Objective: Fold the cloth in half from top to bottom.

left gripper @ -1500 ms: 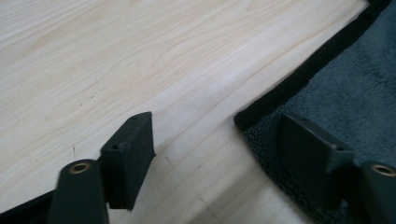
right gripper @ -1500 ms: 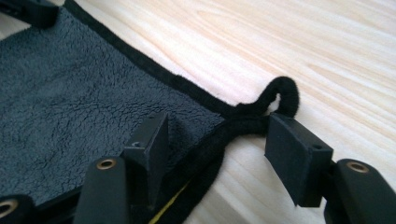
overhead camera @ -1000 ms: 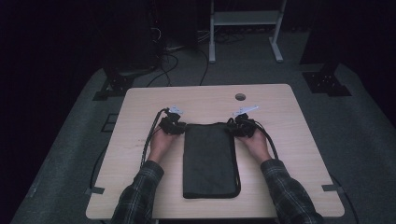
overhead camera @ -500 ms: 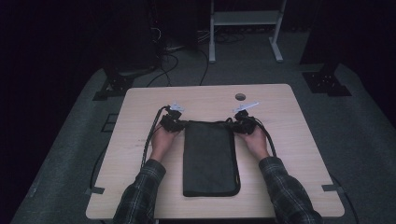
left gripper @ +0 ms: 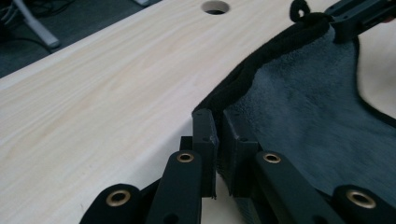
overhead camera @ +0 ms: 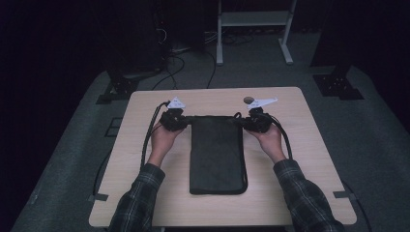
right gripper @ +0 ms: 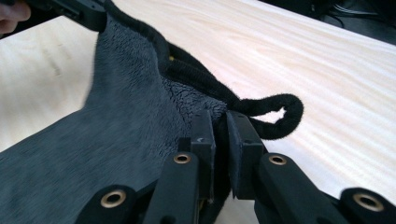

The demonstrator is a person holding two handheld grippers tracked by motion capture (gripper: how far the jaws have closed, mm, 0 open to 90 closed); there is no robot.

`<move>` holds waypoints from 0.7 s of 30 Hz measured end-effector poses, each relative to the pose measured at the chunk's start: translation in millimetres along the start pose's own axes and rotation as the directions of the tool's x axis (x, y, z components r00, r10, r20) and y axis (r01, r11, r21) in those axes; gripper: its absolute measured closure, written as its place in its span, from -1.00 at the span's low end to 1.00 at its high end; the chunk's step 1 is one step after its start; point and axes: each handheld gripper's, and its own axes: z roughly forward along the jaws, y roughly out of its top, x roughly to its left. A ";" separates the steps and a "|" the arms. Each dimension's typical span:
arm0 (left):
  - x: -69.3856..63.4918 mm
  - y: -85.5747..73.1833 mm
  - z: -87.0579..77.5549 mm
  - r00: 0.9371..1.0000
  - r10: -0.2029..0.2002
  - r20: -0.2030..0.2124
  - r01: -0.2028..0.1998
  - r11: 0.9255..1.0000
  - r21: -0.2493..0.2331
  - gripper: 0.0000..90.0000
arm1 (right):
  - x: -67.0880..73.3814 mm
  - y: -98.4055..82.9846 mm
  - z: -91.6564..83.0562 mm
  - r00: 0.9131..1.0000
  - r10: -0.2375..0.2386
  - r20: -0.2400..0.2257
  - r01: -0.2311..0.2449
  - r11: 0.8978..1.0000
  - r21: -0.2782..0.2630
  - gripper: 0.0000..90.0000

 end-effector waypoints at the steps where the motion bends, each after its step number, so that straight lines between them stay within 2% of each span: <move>1: -2.3 -2.0 -2.6 1.000 0.000 0.012 0.000 1.000 -0.008 0.86 | 2.2 -2.6 -2.1 1.000 -0.004 -0.007 0.004 1.000 -0.001 0.81; 5: -11.2 -12.3 -11.6 0.999 -0.009 0.049 0.010 1.000 -0.019 0.86 | 9.8 -12.3 -9.9 0.999 -0.014 -0.041 0.014 1.000 -0.001 0.81; 11: -23.6 -30.9 -17.8 0.996 -0.022 0.087 0.021 1.000 0.008 0.86 | 24.3 -26.1 -13.0 0.998 -0.030 -0.064 0.032 0.999 0.024 0.81; 14: -28.7 -36.4 -21.2 0.993 -0.036 0.108 0.033 0.999 0.024 0.86 | 30.3 -32.6 -15.5 0.997 -0.034 -0.076 0.037 0.999 0.031 0.81; 21: -49.9 -49.3 -38.2 0.987 -0.054 0.154 0.050 0.998 0.028 0.87 | 42.9 -45.7 -25.4 0.994 -0.031 -0.109 0.036 0.998 0.045 0.80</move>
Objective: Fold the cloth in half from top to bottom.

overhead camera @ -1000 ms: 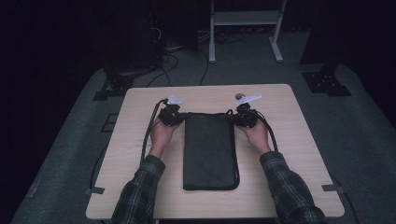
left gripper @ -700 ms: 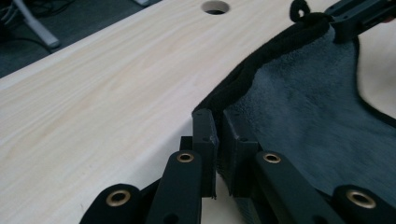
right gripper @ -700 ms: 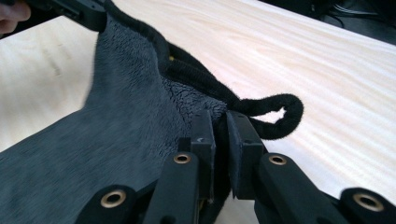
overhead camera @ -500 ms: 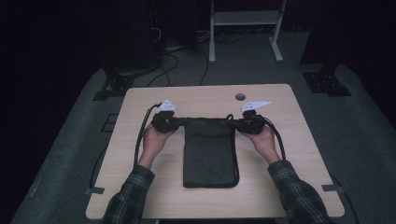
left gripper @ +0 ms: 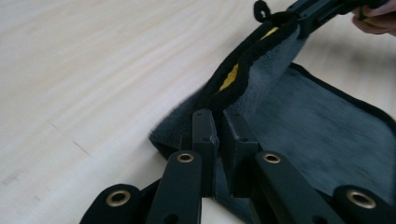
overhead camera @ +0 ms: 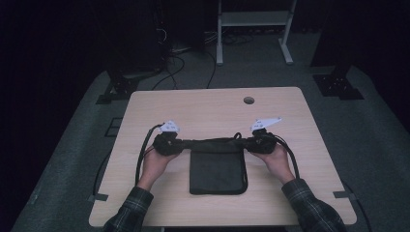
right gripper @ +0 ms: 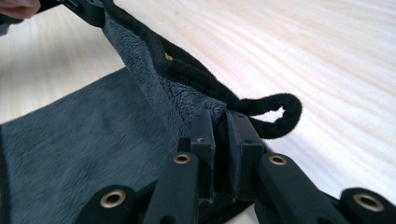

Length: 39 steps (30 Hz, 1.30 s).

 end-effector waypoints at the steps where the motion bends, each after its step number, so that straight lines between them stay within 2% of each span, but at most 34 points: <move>1: -3.8 -1.8 -2.3 1.000 0.003 0.003 -0.003 1.000 -0.001 0.87 | 1.9 -1.1 -0.8 1.000 -0.002 -0.002 0.002 1.000 0.001 0.80; 8: -24.8 -13.2 -18.2 0.999 -0.002 0.043 0.003 1.000 -0.013 0.87 | 22.9 -9.7 -14.5 0.999 -0.027 -0.026 0.027 1.000 0.002 0.80; 13: -40.3 -22.0 -27.0 0.998 0.003 0.056 -0.002 1.000 -0.015 0.87 | 38.3 -17.6 -24.8 0.998 -0.039 -0.046 0.039 0.999 0.004 0.80; 18: -49.1 -33.5 -27.0 0.997 -0.006 0.081 0.004 1.000 0.021 0.87 | 50.0 -26.2 -27.4 0.997 -0.064 -0.051 0.065 0.997 0.028 0.80; 22: -54.4 -41.1 -22.6 0.996 -0.012 0.093 0.006 0.998 0.061 0.87 | 53.9 -34.1 -27.4 0.996 -0.053 -0.066 0.057 0.997 0.057 0.79; 25: -56.6 -48.8 -16.8 0.994 -0.020 0.107 0.008 0.994 0.108 0.86 | 57.1 -42.5 -23.6 0.996 -0.058 -0.073 0.064 0.994 0.086 0.76; 28: -59.5 -56.0 -12.5 0.994 -0.017 0.111 -0.001 0.987 0.160 0.85 | 61.2 -49.8 -22.0 0.995 -0.057 -0.080 0.065 0.992 0.112 0.71; 30: -61.2 -58.1 -12.3 0.994 -0.014 0.110 -0.005 0.986 0.168 0.85 | 62.4 -52.3 -23.2 0.995 -0.053 -0.082 0.062 0.991 0.119 0.69; 35: -63.6 -58.7 -17.6 0.994 -0.004 0.107 -0.013 0.987 0.159 0.76 | 67.5 -56.0 -30.7 0.995 -0.064 -0.078 0.073 0.990 0.123 0.54; 39: -65.6 -58.8 -30.9 0.994 -0.005 0.105 -0.008 0.993 0.118 0.68 | 69.8 -61.1 -51.7 0.996 -0.054 -0.073 0.061 0.994 0.092 0.55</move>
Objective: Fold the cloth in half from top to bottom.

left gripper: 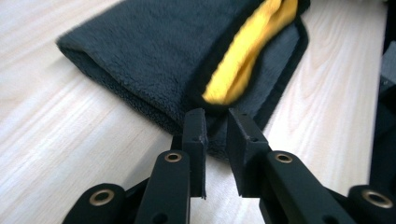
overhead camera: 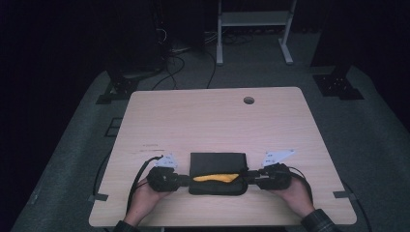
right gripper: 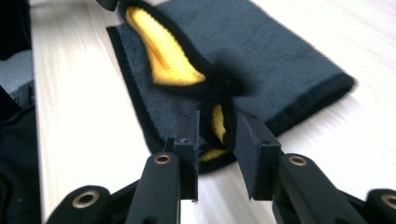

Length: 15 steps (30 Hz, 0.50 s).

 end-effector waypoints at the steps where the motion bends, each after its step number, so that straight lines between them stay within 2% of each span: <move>1: -0.6 -0.2 -4.2 1.000 0.001 -0.004 -0.001 1.000 -0.014 0.68 | 0.5 -2.5 -5.8 1.000 0.003 0.004 -0.003 1.000 -0.014 0.58; 5: -1.1 0.0 -17.1 1.000 0.002 -0.022 -0.003 0.999 -0.051 0.73 | -1.2 -11.4 -26.2 0.999 0.025 0.034 -0.023 0.998 -0.053 0.77; 8: 0.4 2.7 -15.8 1.000 0.002 -0.023 -0.003 0.998 -0.064 0.77 | -5.6 -11.6 -32.0 0.999 0.037 0.036 -0.034 0.996 -0.077 0.87; 11: 0.8 7.9 -7.9 1.000 0.015 -0.019 -0.016 0.998 -0.062 0.78 | -5.9 -6.2 -26.6 0.999 0.030 0.025 -0.028 0.996 -0.084 0.87; 15: 2.3 16.4 7.4 1.000 0.028 -0.010 -0.028 0.998 -0.058 0.78 | 0.3 1.9 -10.0 1.000 -0.007 -0.003 0.007 0.998 -0.058 0.83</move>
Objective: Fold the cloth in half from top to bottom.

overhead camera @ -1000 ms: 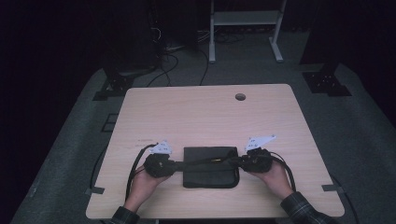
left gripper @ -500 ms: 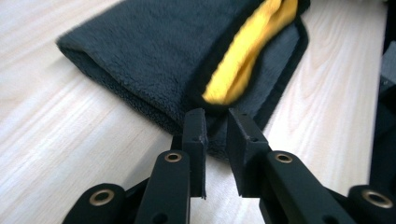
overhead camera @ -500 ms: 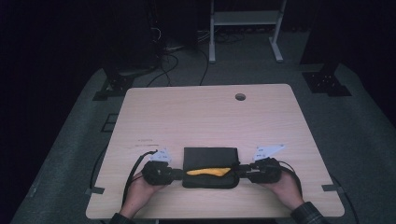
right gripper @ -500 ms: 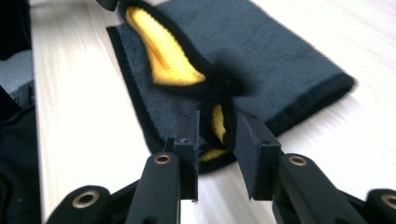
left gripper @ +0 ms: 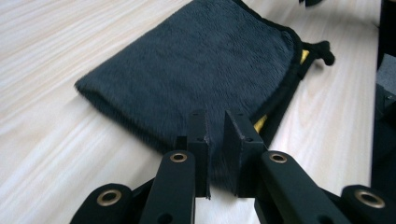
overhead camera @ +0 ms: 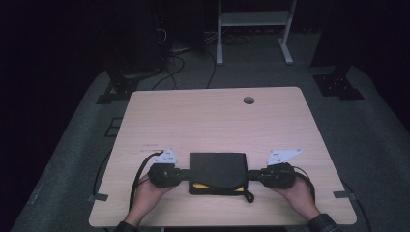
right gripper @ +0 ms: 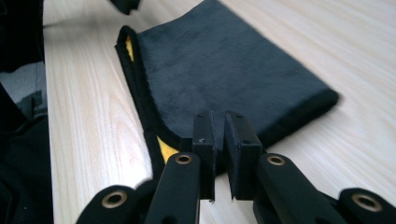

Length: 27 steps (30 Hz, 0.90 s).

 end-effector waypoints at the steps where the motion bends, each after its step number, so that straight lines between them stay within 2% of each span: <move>1: 0.7 1.2 3.1 1.000 -0.002 0.006 0.002 1.000 0.002 0.78 | 2.2 1.9 6.6 1.000 -0.012 -0.008 0.012 1.000 0.010 0.83; 5: -1.2 0.2 20.0 0.999 0.003 0.036 -0.005 0.999 0.054 0.78 | 8.6 4.5 27.7 0.999 -0.048 -0.025 0.050 0.997 0.064 0.85; 9: -11.3 -8.8 25.8 0.998 0.021 0.057 -0.027 0.993 0.113 0.78 | 17.4 -1.2 41.5 0.995 -0.094 -0.029 0.097 0.985 0.139 0.87; 11: -15.7 -13.7 25.2 0.998 0.030 0.058 -0.038 0.991 0.125 0.77 | 19.5 -3.2 41.6 0.993 -0.112 -0.026 0.115 0.982 0.148 0.88; 13: -18.6 -17.0 25.4 0.998 0.017 0.067 -0.026 0.991 0.128 0.77 | 19.8 -4.1 42.2 0.994 -0.101 -0.047 0.108 0.981 0.161 0.88; 16: -23.6 -17.0 24.8 0.997 0.028 0.065 -0.037 0.989 0.146 0.77 | 19.9 -4.9 42.0 0.993 -0.106 -0.050 0.113 0.981 0.158 0.87; 18: -27.5 -17.0 23.6 0.997 0.035 0.061 -0.044 0.989 0.144 0.76 | 19.3 -5.2 40.0 0.993 -0.101 -0.054 0.109 0.982 0.157 0.77; 19: -28.3 -16.6 21.7 0.998 0.034 0.055 -0.042 0.990 0.136 0.64 | 17.9 -5.4 37.3 0.994 -0.097 -0.051 0.104 0.985 0.141 0.56; 21: -28.1 -15.7 17.3 0.999 0.025 0.033 -0.028 0.994 0.109 0.39 | 14.8 -5.5 32.2 0.996 -0.075 -0.046 0.080 0.989 0.122 0.39; 25: -22.9 -14.3 7.3 0.998 0.008 -0.057 -0.005 0.999 0.050 -0.18 | 4.5 -7.0 21.7 0.998 -0.051 0.033 0.048 0.995 0.084 -0.10; 27: -20.1 -14.8 3.6 0.996 0.008 -0.089 -0.005 0.999 0.032 -0.37 | -1.7 -8.7 17.2 0.998 -0.023 0.065 0.018 0.998 0.068 -0.27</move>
